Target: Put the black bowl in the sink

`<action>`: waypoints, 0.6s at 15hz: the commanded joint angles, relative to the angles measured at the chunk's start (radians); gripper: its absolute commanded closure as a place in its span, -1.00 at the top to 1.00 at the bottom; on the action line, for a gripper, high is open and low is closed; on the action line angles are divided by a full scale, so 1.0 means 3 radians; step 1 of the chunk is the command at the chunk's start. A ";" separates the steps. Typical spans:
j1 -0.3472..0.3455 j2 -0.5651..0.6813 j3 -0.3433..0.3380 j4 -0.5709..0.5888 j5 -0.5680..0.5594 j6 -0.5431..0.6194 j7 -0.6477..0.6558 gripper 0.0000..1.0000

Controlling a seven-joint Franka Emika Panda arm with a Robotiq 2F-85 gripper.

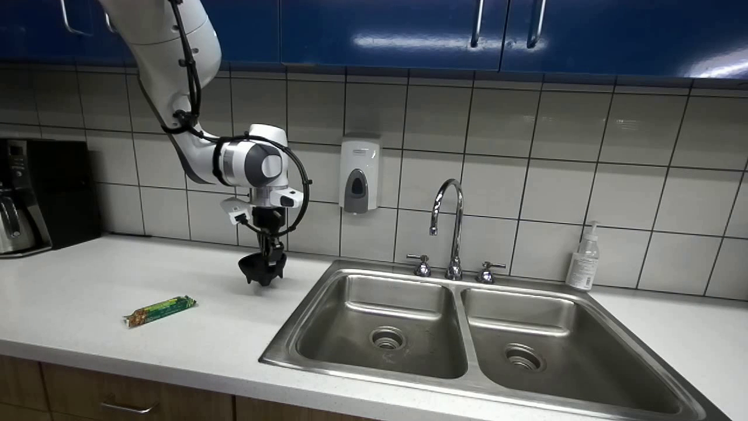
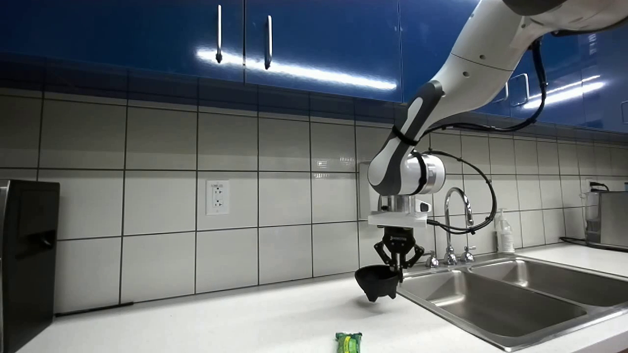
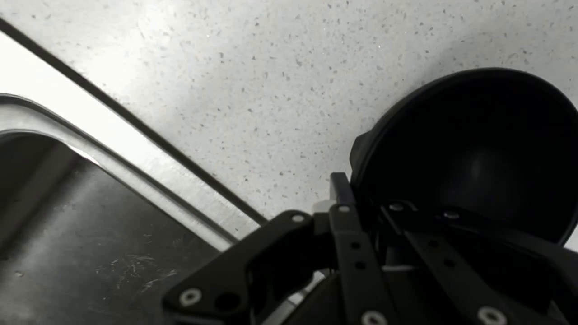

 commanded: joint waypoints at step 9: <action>-0.0308 -0.0501 -0.0215 -0.0443 0.0188 0.0157 -0.0299 -0.96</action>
